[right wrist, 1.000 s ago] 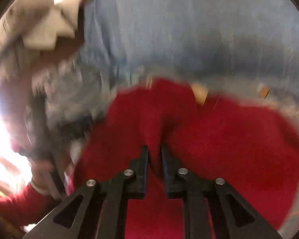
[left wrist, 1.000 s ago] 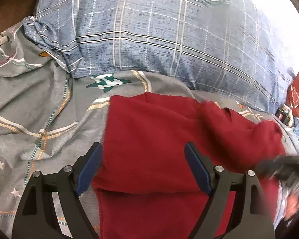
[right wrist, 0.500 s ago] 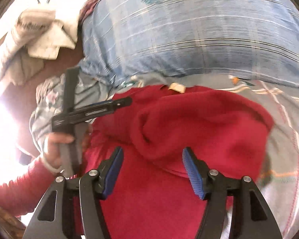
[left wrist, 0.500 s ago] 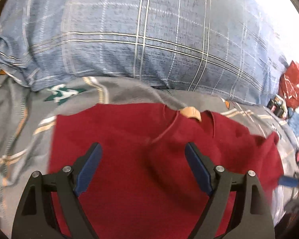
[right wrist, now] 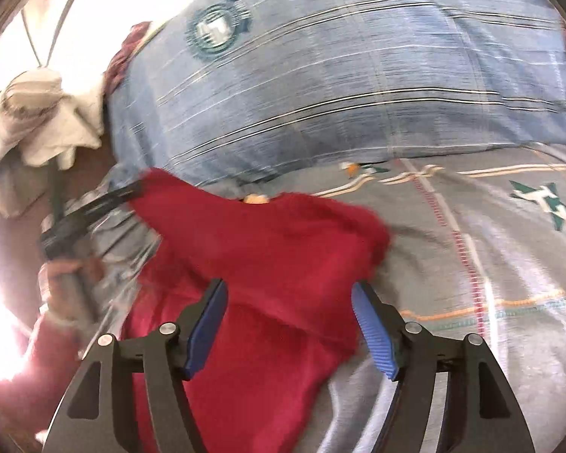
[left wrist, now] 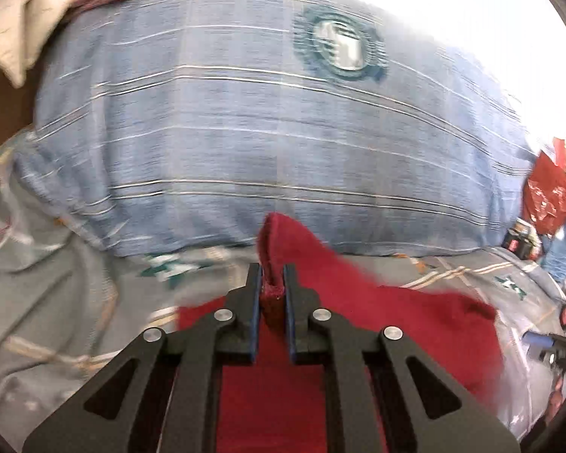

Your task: Fold small clothes

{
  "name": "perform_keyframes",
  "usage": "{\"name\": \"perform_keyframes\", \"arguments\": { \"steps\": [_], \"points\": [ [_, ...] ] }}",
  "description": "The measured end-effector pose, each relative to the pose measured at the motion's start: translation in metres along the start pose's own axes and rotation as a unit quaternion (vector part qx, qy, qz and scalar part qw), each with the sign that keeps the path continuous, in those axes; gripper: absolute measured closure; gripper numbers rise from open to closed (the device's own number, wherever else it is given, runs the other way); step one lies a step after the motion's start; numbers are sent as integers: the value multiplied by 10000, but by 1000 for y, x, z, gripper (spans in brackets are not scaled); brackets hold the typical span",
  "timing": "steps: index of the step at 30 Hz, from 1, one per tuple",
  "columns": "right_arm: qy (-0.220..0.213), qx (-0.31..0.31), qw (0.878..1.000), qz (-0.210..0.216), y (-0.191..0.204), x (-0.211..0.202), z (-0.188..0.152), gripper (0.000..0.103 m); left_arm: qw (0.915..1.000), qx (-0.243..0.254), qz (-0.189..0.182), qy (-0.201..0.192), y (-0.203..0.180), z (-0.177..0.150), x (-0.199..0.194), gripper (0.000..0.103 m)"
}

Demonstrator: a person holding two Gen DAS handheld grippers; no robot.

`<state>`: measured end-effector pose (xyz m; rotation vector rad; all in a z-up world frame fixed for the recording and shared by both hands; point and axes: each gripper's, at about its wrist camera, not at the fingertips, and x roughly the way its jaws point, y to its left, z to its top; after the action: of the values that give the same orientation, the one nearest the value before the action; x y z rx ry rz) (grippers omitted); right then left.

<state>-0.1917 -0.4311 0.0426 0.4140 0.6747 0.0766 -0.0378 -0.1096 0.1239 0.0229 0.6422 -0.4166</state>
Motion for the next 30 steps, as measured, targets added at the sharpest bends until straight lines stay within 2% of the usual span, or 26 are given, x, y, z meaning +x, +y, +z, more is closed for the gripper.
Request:
{"name": "perform_keyframes", "arguments": {
  "steps": [2,4,6,10,12,13,17,20,22,24,28,30],
  "points": [
    [-1,114,9997,-203,-7,7,3,28,9996,-122,135,232,16,-15,5,95],
    [171,129,9986,-478,-11,23,8,28,9973,-325,141,649,30,-40,16,95],
    [265,99,9978,-603,-14,35,12,29,9955,-386,184,850,32,-57,24,95],
    [367,389,9958,-743,-30,62,25,30,9950,-480,150,861,39,-64,24,95],
    [442,409,9929,-1024,-37,71,27,40,9951,-495,132,847,41,-64,25,94],
    [478,361,9902,-1259,-41,77,29,41,9951,-491,131,846,40,-66,25,94],
    [248,316,9884,-1465,-54,95,45,42,9921,-659,150,1057,41,-75,41,94],
    [317,760,9888,-1243,-73,105,55,41,9917,-639,164,1103,40,-79,42,94],
    [311,934,9902,-989,-76,97,54,39,9923,-572,189,1083,39,-79,40,94],
    [319,1001,9926,-609,-75,83,47,40,9920,-610,169,1091,42,-79,38,93],
    [215,939,9936,-598,-68,62,37,39,9902,-786,150,1143,47,-78,40,91],
    [274,926,9947,-353,-65,67,39,40,9904,-749,203,1141,45,-79,40,91]
  ]
}}
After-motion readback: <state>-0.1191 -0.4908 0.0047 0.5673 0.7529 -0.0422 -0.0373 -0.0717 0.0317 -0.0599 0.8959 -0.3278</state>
